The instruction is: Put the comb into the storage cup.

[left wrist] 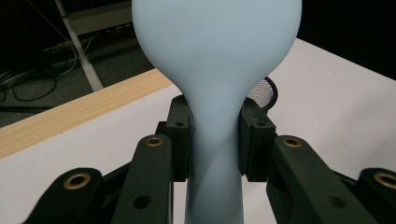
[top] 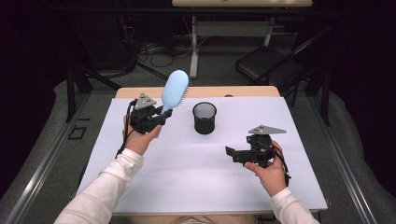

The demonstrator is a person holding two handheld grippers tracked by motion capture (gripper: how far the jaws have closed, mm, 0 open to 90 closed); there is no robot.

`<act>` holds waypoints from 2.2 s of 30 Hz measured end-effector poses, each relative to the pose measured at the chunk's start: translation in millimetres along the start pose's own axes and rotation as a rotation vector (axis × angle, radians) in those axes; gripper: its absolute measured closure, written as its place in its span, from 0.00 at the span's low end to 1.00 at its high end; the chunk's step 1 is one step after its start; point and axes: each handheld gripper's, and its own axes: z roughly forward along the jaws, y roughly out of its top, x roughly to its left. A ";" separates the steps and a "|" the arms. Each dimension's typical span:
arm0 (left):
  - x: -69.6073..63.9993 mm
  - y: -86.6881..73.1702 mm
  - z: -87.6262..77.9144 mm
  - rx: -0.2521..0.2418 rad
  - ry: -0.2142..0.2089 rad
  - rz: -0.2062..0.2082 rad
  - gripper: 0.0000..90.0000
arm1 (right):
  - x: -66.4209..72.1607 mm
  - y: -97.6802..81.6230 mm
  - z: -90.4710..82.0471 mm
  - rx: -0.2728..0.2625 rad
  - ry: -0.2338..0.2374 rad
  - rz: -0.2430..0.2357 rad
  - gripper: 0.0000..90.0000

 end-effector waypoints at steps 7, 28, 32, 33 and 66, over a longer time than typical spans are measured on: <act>-4.1 0.4 2.6 -0.006 -0.010 0.006 0.77 | 0.2 13.2 7.1 0.032 0.022 0.016 0.06; -9.4 1.2 5.8 -0.025 -0.021 0.012 0.77 | -3.8 59.3 7.5 0.038 0.021 0.009 0.06; -10.6 1.9 6.8 -0.026 -0.025 0.014 0.77 | -2.2 65.9 8.8 0.048 0.024 0.005 0.06; -11.1 2.1 7.2 -0.027 -0.025 0.012 0.77 | -2.0 67.4 9.3 0.048 0.027 0.005 0.06; -20.8 5.2 21.2 -0.034 -0.045 0.015 0.77 | 1.5 100.9 26.5 0.104 0.028 -0.009 0.06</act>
